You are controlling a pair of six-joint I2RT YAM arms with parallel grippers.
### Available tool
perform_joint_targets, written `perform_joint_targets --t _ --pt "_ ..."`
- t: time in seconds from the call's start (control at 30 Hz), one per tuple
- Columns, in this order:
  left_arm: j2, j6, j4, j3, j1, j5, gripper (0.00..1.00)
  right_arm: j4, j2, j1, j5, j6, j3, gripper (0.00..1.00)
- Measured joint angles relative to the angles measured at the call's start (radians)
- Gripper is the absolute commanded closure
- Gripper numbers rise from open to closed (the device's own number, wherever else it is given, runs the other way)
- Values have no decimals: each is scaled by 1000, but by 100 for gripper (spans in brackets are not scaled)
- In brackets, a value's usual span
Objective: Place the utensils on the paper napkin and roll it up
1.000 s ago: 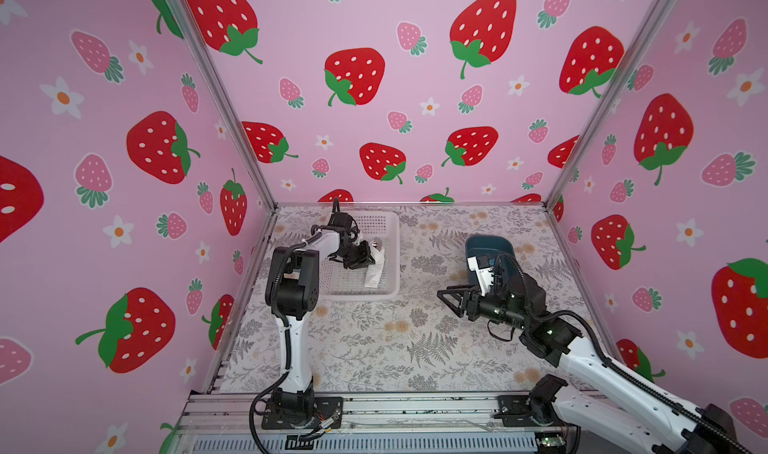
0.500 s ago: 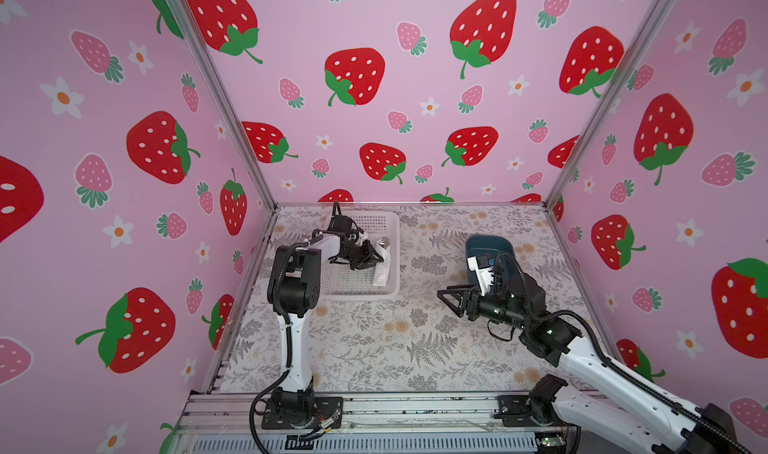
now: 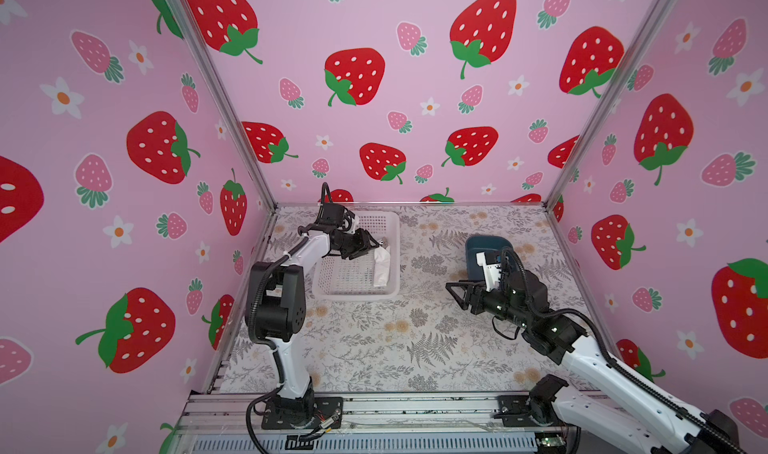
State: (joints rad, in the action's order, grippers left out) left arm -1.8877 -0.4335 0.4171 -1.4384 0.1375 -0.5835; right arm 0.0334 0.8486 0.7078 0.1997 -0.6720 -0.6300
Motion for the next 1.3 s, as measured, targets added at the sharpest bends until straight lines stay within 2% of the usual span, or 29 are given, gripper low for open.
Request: perform_joint_targets --t 0.1,0.2,0.4,0.5,0.6,0.67,0.83,0.9,0.97,1.03,1.17,1.3 --pt "34 4 -1 18 0 13 72 38 -27 -18 -64 11 -5 37" --pt "24 10 2 19 0 14 80 62 -58 -38 -103 11 -5 39" --pt "-33 5 11 19 12 16 81 111 -107 -74 -166 11 -5 39" --pt "-12 -5 -11 53 26 30 80 187 -121 -95 -247 15 -19 32" --pt "83 -18 -34 151 39 62 75 259 -144 -113 -371 35 -45 23" --pt "195 -24 -45 233 44 106 70 294 -163 -133 -468 59 -63 19" --pt "509 -31 -65 367 12 211 65 303 -151 -225 -640 137 -71 8" --pt "621 -33 -74 414 -20 264 51 277 -122 -281 -692 173 -63 4" --pt "741 -42 -86 481 -62 340 31 210 -92 -329 -752 208 -23 3" --pt "847 -48 -89 559 -106 421 23 117 -68 -369 -792 252 53 3" --pt "988 -40 -75 683 -156 596 18 -93 -9 -436 -836 359 232 3" --pt "1032 -9 -132 774 -157 805 16 -292 63 -495 -835 449 336 2"
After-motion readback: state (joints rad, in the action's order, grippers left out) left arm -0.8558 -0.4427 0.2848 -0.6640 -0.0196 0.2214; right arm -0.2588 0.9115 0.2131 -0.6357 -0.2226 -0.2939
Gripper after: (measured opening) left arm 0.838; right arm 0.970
